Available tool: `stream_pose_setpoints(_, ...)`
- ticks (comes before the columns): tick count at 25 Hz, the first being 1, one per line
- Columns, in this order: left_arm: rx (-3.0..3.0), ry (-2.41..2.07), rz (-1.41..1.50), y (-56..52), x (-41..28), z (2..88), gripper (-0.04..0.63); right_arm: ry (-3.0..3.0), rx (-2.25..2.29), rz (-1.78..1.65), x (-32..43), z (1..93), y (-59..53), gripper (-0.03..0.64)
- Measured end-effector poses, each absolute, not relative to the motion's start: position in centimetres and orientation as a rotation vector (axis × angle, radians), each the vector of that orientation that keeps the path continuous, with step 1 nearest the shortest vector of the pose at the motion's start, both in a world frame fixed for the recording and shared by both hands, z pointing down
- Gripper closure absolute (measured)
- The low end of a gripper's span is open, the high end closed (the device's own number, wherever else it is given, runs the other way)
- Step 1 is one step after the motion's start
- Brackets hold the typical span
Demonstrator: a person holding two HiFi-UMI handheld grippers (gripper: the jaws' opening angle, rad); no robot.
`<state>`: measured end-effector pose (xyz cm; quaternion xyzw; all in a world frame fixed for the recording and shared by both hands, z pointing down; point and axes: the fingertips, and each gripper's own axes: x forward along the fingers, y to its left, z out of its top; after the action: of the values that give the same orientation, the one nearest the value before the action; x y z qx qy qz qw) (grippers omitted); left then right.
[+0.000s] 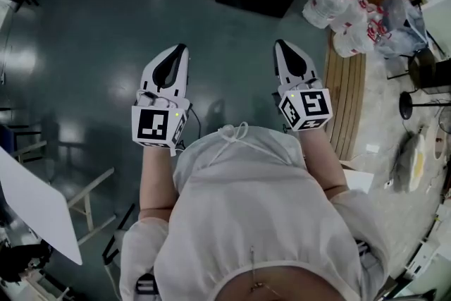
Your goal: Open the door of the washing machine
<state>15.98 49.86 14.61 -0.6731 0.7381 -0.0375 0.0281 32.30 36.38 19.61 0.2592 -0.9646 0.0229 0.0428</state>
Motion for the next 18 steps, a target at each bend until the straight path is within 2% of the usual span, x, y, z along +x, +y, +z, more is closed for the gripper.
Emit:
stream_pose_setpoints(4,-2.081,2.313,-0.113,49.6,14.2,15.3,0.572,-2.938,0.856,0.050,31.4,19.5,35.6,0.616)
stream_pose_setpoints(5,-2.082,2.321,-0.116,49.5,13.9,15.6,0.572,-2.942,0.872,0.048,31.2,19.4,35.2,0.592)
stream_pose_setpoints(6,-2.084,2.329,-0.121,49.2,13.6,16.0,0.572,-2.945,0.874,0.049,30.9,19.5,34.8,0.439)
stream_pose_setpoints(7,-2.085,2.338,-0.125,49.0,13.4,16.4,0.572,-2.945,0.869,0.055,30.6,19.7,34.3,0.354)
stream_pose_setpoints(10,-2.074,2.372,-0.130,48.4,12.3,17.3,0.572,-2.938,0.883,0.086,29.2,20.9,32.3,0.266)
stream_pose_setpoints(13,-2.041,2.401,-0.144,47.1,10.0,18.3,0.572,-2.935,0.872,0.106,26.8,22.0,29.8,0.230)
stream_pose_setpoints(18,-1.988,2.466,-0.164,43.7,4.9,20.1,0.572,-2.933,0.799,0.109,21.2,24.3,25.5,0.222)
